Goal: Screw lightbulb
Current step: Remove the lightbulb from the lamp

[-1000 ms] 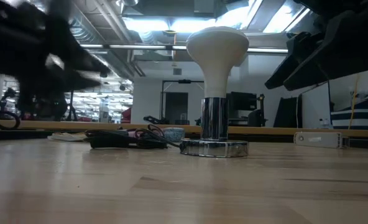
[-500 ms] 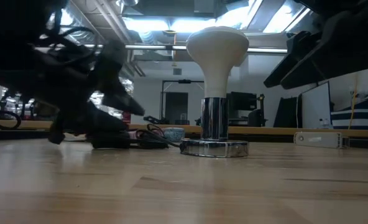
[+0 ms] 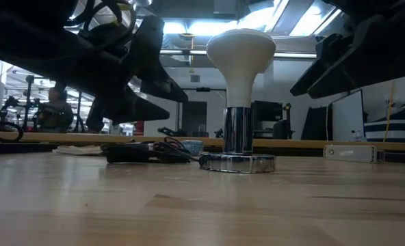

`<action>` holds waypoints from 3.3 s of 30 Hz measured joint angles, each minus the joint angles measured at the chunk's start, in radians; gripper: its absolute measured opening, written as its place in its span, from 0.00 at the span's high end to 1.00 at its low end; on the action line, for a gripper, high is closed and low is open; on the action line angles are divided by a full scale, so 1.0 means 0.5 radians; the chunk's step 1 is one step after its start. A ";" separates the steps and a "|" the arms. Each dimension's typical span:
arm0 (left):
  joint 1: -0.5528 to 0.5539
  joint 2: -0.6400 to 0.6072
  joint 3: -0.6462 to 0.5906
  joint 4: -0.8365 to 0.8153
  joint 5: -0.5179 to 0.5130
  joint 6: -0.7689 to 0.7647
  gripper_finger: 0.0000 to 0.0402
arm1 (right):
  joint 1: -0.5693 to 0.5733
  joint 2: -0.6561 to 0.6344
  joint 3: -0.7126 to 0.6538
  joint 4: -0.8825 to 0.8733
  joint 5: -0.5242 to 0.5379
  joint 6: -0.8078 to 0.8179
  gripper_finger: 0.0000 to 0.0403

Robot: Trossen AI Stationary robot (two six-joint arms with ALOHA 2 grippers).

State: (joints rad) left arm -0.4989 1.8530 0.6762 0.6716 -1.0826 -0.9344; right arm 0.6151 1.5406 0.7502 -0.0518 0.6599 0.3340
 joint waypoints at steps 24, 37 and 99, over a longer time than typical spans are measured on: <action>0.233 0.001 0.013 0.312 0.733 0.541 0.45 | 0.000 -0.001 0.000 -0.004 0.004 -0.013 0.24; 0.257 0.104 0.013 0.649 0.864 1.057 0.45 | 0.000 -0.001 -0.076 0.004 0.000 0.005 0.24; 0.499 0.401 0.350 0.757 1.332 1.465 0.65 | -0.381 0.323 -0.093 0.268 -0.154 -0.161 0.24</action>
State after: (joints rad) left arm -0.2495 2.0533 0.8513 1.0500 -0.4166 -0.2017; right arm 0.4248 1.7023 0.7036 0.0825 0.5831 0.2532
